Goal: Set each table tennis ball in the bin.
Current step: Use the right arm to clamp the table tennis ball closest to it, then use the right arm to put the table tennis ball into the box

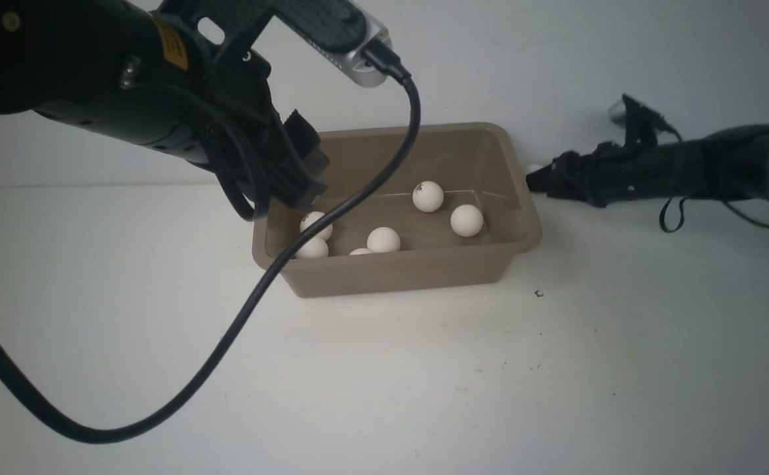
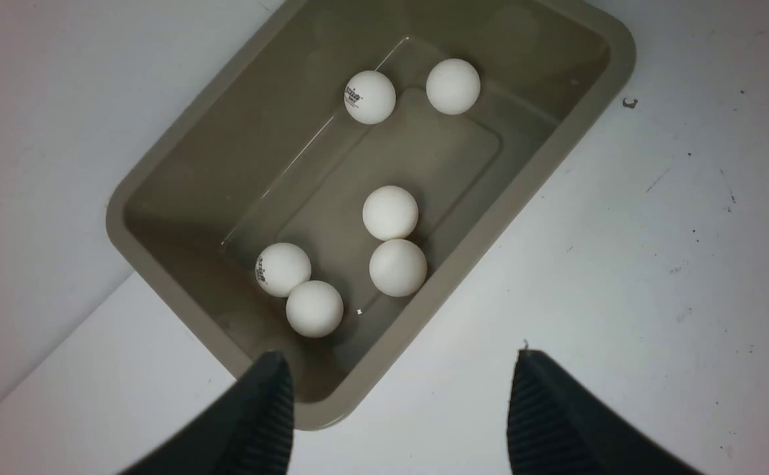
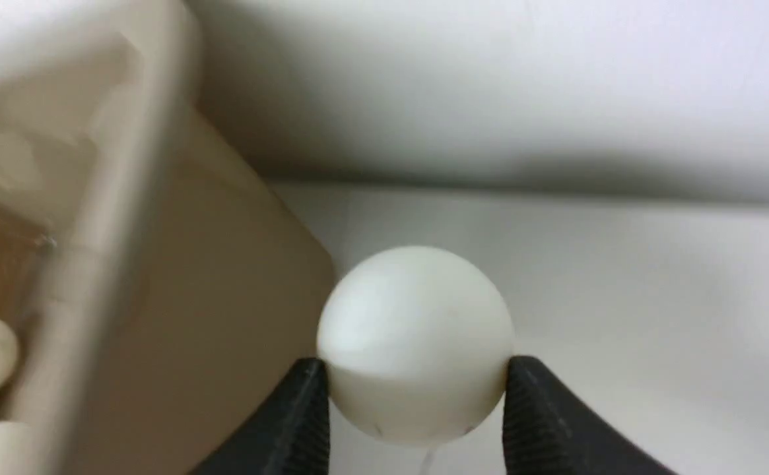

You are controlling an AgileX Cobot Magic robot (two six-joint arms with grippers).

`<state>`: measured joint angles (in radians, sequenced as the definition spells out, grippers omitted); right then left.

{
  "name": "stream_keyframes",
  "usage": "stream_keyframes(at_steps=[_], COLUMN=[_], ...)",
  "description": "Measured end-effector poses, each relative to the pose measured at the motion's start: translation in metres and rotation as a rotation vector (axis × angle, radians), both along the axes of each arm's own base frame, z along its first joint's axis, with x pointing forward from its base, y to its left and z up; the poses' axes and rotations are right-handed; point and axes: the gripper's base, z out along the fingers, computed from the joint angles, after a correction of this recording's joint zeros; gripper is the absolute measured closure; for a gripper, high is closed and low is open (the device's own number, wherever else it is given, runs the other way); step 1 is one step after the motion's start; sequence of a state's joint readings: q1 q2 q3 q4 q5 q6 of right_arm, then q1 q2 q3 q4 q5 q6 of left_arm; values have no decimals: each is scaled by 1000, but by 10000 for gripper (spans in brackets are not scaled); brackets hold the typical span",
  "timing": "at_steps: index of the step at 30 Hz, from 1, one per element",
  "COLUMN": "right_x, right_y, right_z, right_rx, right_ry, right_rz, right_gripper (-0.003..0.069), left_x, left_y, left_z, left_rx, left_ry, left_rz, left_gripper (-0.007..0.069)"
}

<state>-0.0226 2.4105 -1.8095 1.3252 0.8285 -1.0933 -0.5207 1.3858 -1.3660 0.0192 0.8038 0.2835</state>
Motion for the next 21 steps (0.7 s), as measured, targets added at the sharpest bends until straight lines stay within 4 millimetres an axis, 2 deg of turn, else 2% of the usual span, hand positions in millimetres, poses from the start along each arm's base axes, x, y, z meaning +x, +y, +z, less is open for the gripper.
stream_keyframes(at_steps=[4,5,6,7,8,9,10,11,12,13,14,15,17,21], right_x=[-3,-5,-6,-10,-11,-15,-16,-21,-22,-30,-30,-39,-43,-52], right_y=[-1,0,0,1,1,2,3,4,4,7,7,13,20,52], right_z=[27,41,43,62,64,82,87,102,104,121,121,133,137,128], right_rx=[-21,-30,-31,-37,-40,-44,-44,-39,-39,-22,-22,0,12,-21], right_ry=[-50,-75,-78,-110,-114,-144,-151,-175,-180,-198,-198,-202,-200,-155], right_rz=[24,43,46,70,74,94,100,121,121,170,170,234,275,391], right_gripper=[349,349,349,349,349,349,349,349,349,349,349,349,349,349], left_x=[0,0,0,0,0,0,0,0,0,0,0,0,0,0], left_y=[0,0,0,0,0,0,0,0,0,0,0,0,0,-1], left_z=[0,0,0,0,0,0,0,0,0,0,0,0,0,1], left_rx=[1,1,1,1,1,2,2,2,2,2,2,2,0,-22], left_ry=[-1,-1,-1,-1,-1,-1,-1,-1,-1,-1,-1,-1,-4,2], left_rz=[1,1,1,1,1,1,1,1,1,1,1,1,1,-1], left_gripper=[228,228,228,228,228,228,228,228,228,228,228,228,228,228])
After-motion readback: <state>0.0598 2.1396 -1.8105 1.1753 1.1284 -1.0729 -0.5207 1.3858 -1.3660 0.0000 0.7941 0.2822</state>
